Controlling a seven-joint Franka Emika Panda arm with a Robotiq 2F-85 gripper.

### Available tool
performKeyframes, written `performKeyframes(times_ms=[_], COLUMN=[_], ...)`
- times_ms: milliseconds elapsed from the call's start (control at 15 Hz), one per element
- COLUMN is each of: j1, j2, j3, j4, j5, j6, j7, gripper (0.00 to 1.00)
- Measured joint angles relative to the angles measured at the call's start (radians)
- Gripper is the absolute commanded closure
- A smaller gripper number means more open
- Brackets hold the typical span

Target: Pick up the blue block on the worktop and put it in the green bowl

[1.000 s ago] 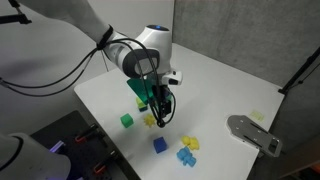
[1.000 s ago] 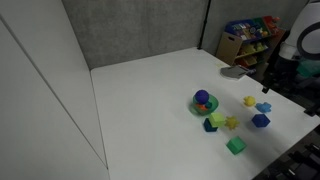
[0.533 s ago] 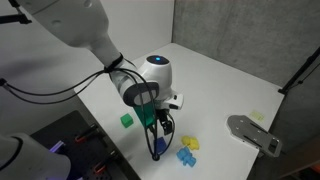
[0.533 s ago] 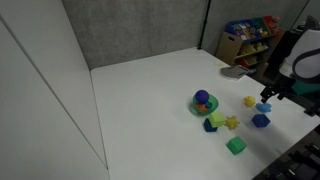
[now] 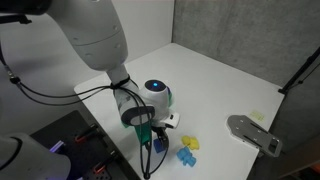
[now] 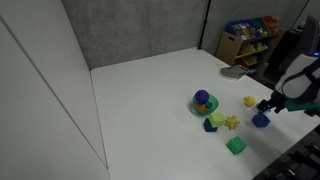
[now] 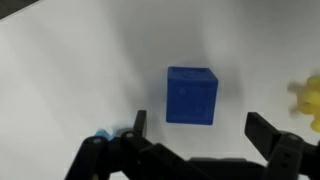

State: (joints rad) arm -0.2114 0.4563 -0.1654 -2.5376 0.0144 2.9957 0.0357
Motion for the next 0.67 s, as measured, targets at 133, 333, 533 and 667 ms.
performKeyframes(times_ms=[133, 333, 533, 667], j1=[-0.017, -0.030, -0.030, -0.029], j2=[0.048, 0.105, 0.154, 0.177], j3=[0.007, 0.013, 0.014, 0.014], j4=[0.008, 0.019, 0.035, 0.044], j5=[0.000, 0.000, 0.000, 0.000], j6=[0.037, 0.091, 0.123, 0.131], j7=[-0.001, -0.004, -0.004, -0.004], gripper=[0.00, 0.25, 0.42, 0.58])
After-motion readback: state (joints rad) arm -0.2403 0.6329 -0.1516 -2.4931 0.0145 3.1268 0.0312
